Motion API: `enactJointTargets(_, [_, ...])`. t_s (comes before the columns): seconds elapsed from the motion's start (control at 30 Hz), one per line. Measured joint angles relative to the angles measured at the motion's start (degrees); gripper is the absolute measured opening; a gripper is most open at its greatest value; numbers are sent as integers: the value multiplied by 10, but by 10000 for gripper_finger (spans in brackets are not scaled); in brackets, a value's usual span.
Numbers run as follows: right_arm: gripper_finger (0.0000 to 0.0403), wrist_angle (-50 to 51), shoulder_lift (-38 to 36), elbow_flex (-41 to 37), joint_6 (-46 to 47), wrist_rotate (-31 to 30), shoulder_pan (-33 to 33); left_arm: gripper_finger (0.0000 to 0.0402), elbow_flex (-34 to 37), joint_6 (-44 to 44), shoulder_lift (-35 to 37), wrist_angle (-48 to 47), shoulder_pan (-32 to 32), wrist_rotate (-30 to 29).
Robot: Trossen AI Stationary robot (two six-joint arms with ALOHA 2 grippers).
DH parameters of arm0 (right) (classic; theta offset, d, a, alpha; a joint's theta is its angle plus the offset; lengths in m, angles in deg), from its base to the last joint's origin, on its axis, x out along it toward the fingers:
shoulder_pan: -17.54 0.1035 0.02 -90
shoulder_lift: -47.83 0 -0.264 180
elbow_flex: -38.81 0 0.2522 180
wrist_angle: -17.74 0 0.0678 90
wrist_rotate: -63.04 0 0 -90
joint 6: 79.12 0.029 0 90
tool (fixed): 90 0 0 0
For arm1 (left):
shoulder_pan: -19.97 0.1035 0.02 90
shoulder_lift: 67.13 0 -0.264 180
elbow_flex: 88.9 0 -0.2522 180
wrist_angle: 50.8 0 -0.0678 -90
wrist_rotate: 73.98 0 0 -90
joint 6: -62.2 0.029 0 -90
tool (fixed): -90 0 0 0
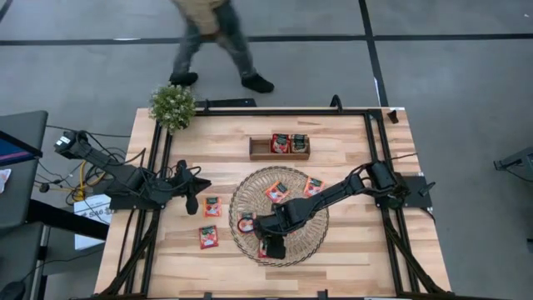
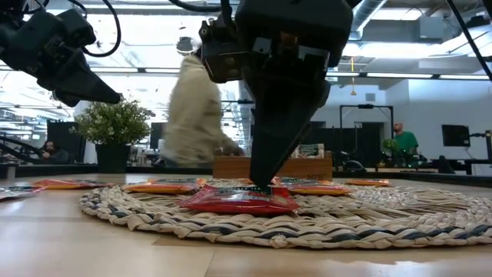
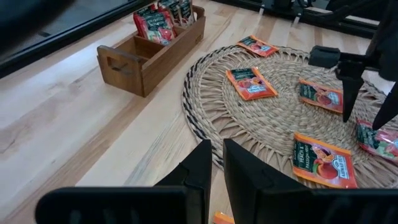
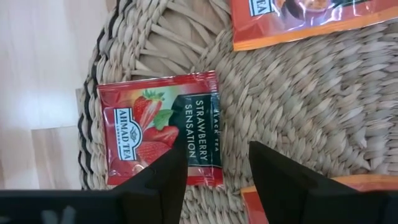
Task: Pick & Place Tea
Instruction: Put the red tea bag into the middle section of the wooden organizer
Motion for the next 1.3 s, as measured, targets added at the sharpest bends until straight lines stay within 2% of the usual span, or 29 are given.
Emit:
enactJointTargets(0.2, [163, 8, 0, 0, 0, -29, 10, 33, 0, 6, 0, 0, 0, -4])
enactJointTargets(0.7, [152, 13, 7, -9, 19, -43, 11, 33, 0, 6, 0, 1, 0, -4])
enactJointTargets(0.93, [152, 28, 58, 34, 21, -25, 15, 33, 0, 7, 0, 1, 0, -4])
enactJointTargets(1.07, [151, 61, 77, 70, 21, -37, 16, 33, 0, 7, 0, 1, 0, -4])
enactJointTargets(1.3, [109, 89, 81, 97, 17, -67, 17, 33, 0, 8, 0, 1, 0, -4])
